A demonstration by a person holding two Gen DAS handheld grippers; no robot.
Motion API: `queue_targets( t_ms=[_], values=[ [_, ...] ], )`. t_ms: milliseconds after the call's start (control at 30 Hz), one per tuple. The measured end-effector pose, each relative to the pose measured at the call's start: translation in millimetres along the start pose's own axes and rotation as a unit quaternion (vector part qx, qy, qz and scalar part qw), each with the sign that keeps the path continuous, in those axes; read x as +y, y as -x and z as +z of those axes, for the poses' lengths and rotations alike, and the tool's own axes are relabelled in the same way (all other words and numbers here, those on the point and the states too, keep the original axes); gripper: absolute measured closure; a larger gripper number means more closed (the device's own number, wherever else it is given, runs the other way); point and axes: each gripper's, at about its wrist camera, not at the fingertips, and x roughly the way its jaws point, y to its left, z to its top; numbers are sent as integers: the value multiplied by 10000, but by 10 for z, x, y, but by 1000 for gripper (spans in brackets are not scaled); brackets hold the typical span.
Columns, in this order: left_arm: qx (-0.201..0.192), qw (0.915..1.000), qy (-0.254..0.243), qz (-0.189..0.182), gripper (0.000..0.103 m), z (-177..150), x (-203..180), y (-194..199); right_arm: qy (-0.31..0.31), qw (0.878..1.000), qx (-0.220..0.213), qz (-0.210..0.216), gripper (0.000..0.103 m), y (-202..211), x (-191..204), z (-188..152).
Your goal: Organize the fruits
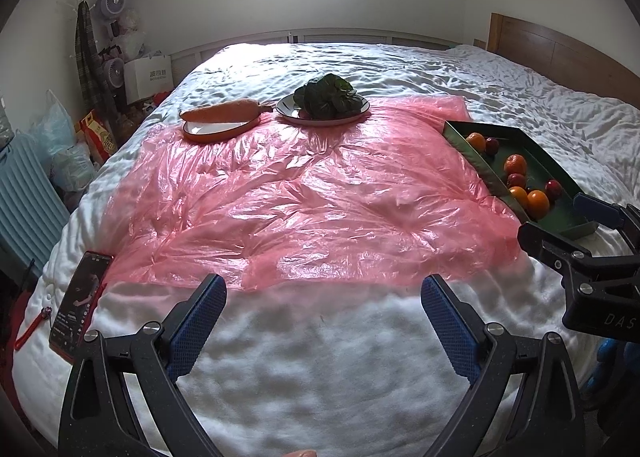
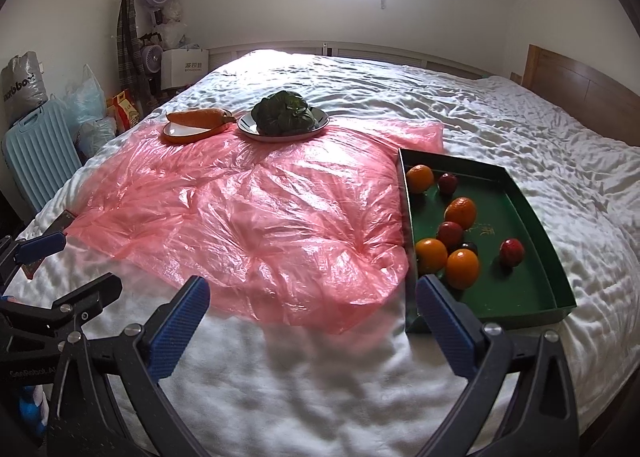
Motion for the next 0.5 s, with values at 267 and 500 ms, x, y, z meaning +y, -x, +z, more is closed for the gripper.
queue_targets(
  t_ms=[267, 500],
  values=[
    [128, 9999, -67, 45, 7, 76, -246, -171, -128, 9998, 108, -67, 0, -145, -304, -69],
    [199, 9998, -13, 86, 7, 137, -298, -280, -229, 9997, 97, -79, 0, -214, -483, -73]
  ],
)
